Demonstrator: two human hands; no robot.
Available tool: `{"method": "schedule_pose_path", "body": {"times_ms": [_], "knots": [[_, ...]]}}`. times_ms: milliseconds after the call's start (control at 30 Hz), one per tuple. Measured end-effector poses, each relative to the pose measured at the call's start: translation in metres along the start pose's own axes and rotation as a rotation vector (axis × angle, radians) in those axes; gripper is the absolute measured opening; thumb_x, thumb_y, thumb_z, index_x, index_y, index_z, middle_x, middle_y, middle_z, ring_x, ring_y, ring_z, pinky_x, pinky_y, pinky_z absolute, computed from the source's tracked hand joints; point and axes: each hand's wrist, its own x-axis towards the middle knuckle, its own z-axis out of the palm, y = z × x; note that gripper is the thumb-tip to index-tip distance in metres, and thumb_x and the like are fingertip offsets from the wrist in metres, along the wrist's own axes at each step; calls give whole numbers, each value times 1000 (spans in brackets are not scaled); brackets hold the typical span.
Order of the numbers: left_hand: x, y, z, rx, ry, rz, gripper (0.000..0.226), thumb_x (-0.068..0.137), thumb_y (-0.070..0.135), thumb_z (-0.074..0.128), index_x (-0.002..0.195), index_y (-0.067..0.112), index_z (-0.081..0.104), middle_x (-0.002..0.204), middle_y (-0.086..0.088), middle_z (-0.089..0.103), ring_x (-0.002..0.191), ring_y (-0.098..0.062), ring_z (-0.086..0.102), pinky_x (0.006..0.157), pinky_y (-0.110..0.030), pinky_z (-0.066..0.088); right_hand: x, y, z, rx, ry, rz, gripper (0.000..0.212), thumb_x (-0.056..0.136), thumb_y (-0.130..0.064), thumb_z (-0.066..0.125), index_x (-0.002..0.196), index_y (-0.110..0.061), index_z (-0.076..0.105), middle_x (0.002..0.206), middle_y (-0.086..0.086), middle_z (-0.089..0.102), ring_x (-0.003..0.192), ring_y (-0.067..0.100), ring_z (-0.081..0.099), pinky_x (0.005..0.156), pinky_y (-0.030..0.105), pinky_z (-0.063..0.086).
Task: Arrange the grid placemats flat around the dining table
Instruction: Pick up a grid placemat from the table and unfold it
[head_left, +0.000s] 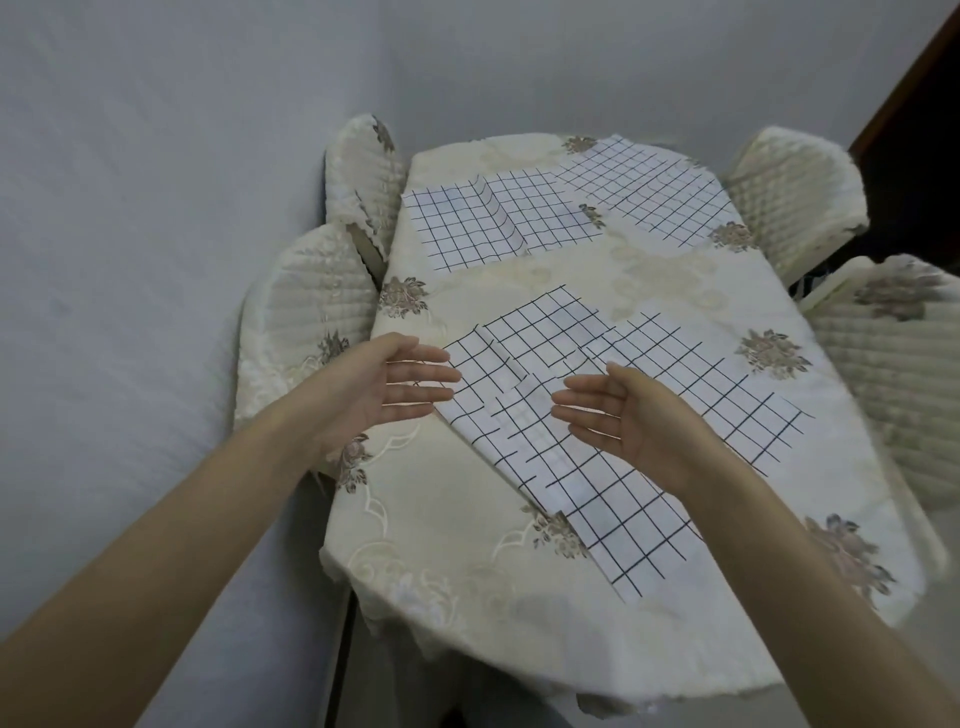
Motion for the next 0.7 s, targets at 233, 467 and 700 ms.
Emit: {"method": "schedule_pose_path", "body": {"times_ms": [233,467,700], "knots": [[41,9,5,236,108,52,27,98,25,48,112,12,66,106,-6,75,98,-22,72,92,-36,54,37,-12,-6,4,15,12,42,103,-33,36,112,-3,65,108,13,73,100,24,71,94,37,52],[87,-3,-10,553,19,198,26,83,34,63,107,26,68,105,7,74,105,-13,66,92,-31,48,70,0,0,-62,129,-1,40,102,-33,40,110,-5,67,102,9,75,100,20,71,92,34,52],[140,-23,-24,884,-100,300,35,86,20,68,120,25,63,115,8,67,109,-10,60,100,-35,47,97,27,17,-206,299,-33,21,96,-24,54,100,-15,72,101,2,75,101,14,69,97,35,52]]}}
